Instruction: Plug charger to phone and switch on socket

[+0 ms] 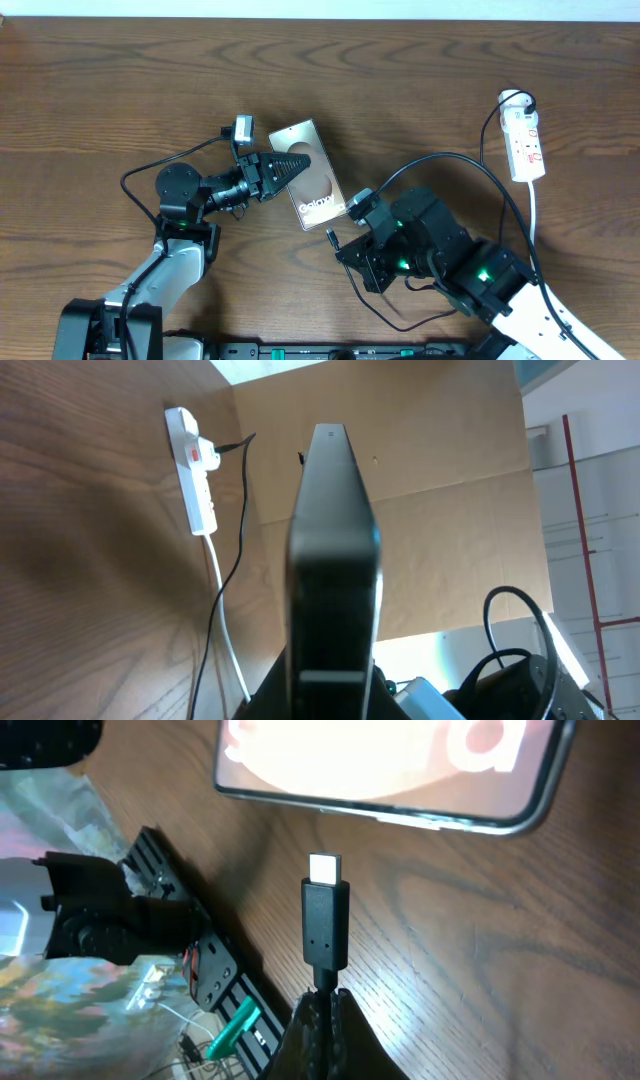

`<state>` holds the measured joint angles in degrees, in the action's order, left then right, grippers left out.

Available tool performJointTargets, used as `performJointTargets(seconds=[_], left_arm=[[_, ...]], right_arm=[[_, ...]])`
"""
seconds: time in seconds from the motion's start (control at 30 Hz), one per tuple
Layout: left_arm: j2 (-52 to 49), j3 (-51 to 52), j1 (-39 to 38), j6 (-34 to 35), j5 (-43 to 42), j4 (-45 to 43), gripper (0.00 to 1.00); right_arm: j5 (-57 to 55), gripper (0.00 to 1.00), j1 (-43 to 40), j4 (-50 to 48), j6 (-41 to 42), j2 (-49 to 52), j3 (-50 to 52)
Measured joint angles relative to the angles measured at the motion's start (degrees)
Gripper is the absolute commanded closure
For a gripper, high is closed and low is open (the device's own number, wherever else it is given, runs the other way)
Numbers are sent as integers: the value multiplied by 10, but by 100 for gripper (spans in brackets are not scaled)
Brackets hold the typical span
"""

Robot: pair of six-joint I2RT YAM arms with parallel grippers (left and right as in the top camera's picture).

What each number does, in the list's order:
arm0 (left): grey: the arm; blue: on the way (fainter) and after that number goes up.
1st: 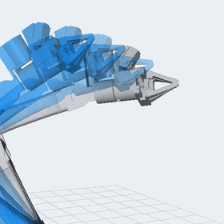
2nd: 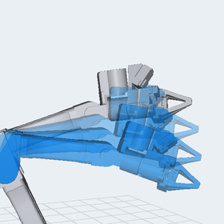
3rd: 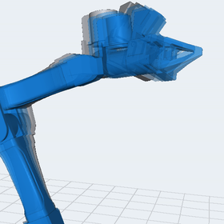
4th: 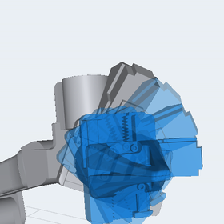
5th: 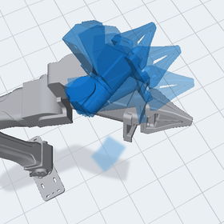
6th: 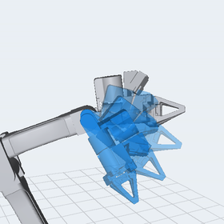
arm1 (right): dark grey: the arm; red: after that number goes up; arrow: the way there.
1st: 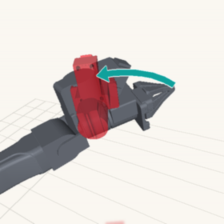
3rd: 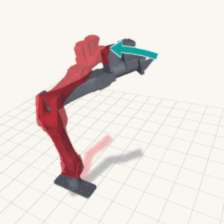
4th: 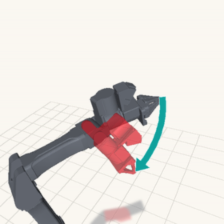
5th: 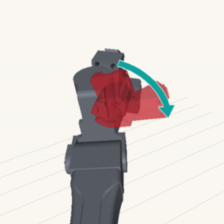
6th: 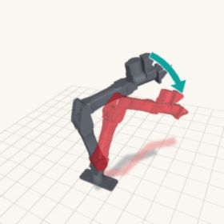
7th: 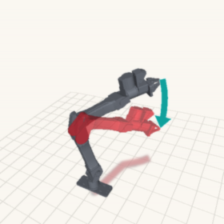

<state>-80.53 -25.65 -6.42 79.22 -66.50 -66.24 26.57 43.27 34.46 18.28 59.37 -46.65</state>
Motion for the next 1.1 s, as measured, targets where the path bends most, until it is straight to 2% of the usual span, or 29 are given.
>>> performJointTargets(seconds=[0.47, 0.9, 1.1], left_arm=[[0, 0, 0, 0, 0, 1, 93], [0, 0, 0, -2, 0, 51, 93], [0, 0, 0, -2, 1, 51, 93]], right_arm=[[-24, 99, 0, -9, -1, -12, 0], [-47, 99, 2, -11, -6, -5, 0], [-61, 99, 36, -11, -5, 0, 0]])
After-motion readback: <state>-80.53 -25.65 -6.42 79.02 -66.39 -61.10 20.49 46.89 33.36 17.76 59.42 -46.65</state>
